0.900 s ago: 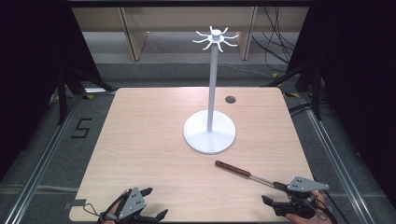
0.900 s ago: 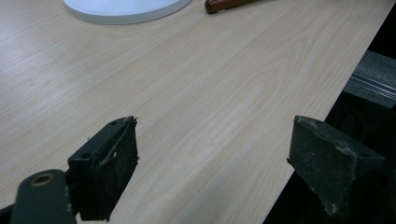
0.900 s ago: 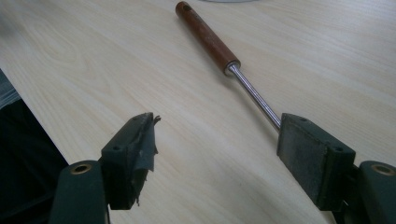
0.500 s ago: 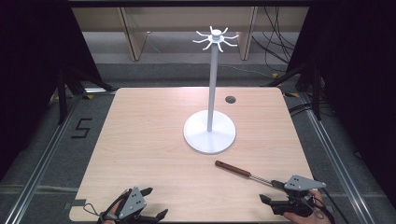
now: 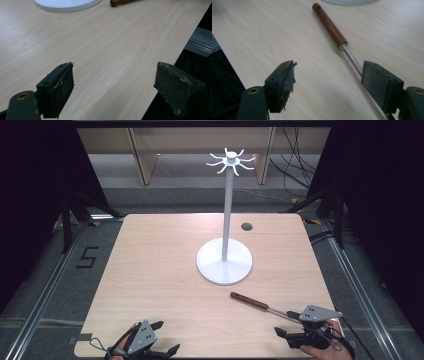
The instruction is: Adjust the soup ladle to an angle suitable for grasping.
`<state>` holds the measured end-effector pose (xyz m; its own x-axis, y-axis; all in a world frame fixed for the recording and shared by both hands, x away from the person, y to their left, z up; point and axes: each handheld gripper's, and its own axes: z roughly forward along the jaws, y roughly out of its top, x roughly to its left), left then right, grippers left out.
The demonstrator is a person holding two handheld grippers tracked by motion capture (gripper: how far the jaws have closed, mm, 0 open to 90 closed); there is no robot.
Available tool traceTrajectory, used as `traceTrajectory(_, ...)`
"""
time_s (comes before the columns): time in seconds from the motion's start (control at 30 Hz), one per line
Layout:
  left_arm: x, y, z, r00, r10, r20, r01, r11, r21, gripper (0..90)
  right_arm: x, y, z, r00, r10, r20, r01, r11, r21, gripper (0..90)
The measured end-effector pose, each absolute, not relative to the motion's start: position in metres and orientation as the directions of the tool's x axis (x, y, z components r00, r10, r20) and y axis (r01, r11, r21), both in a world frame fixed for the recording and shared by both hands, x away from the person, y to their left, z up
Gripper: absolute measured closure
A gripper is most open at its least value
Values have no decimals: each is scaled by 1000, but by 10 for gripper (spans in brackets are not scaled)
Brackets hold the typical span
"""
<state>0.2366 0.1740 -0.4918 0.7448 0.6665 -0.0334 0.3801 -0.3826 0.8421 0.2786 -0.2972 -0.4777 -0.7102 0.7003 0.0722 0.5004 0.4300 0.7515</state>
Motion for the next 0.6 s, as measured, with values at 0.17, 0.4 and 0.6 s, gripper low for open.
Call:
traceTrajectory(0.17, 237, 174, -492, 747, 665, -30, 378, -386, 841, 150, 286, -291, -477, -707, 705, 55, 499, 442, 745, 275)
traceTrajectory(0.4, 236, 175, -491, 749, 662, -29, 380, -393, 837, 149, 306, -273, -470, -701, 711, 54, 512, 448, 733, 281)
traceTrajectory(0.6, 237, 176, -490, 758, 652, -4, 360, -413, 836, 150, 326, -255, -467, -730, 684, 0, 485, 517, 705, 356)
